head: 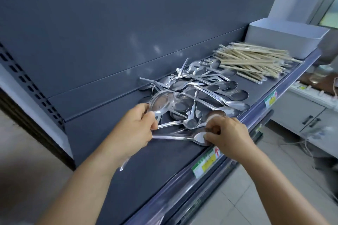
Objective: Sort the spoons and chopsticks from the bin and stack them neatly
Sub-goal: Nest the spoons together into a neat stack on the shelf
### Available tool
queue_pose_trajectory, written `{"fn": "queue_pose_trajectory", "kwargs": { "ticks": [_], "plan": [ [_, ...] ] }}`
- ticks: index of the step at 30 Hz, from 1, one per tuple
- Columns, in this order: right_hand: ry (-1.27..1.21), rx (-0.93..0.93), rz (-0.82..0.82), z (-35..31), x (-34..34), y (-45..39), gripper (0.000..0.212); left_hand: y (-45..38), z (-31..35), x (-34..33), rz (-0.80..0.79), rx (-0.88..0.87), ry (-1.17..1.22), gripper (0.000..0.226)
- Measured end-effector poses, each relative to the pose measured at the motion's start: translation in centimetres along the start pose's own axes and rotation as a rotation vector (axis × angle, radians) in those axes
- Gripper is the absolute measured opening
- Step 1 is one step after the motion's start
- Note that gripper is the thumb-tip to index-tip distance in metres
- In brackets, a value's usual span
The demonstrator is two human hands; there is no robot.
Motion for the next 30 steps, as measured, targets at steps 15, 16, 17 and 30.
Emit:
{"fn": "queue_pose_trajectory", "kwargs": {
  "ticks": [15, 16, 17, 30],
  "plan": [
    [-0.722, 0.06, 0.09, 0.0, 1.8, -2.6, 0.021, -0.7, -0.6, -7.9, -0.128, 0.055, -0.145, 0.022],
    [-0.764, 0.044, 0.094, 0.1, 1.7, -2.7, 0.022, -0.7, -0.6, -8.0, -0.119, 0.055, -0.139, 0.022],
    [-0.816, 0.026, 0.096, 0.2, 1.7, -2.8, 0.024, -0.7, -0.6, -8.1, -0.111, 0.062, -0.122, 0.021],
    [-0.663, 0.032, 0.109, 1.2, 1.3, -3.6, 0.018, 0.3, -0.9, -9.5, -0.172, 0.169, 0.068, 0.02]
  ]
}}
Point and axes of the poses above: each hand's wrist, its own y-axis away from the middle knuckle, its own x-axis out of the back of the hand, z = x × y, the point moved 6 cm from there along -y, towards the middle knuckle, and after that the axes turned 10 degrees about z, right-handed, at the moved point
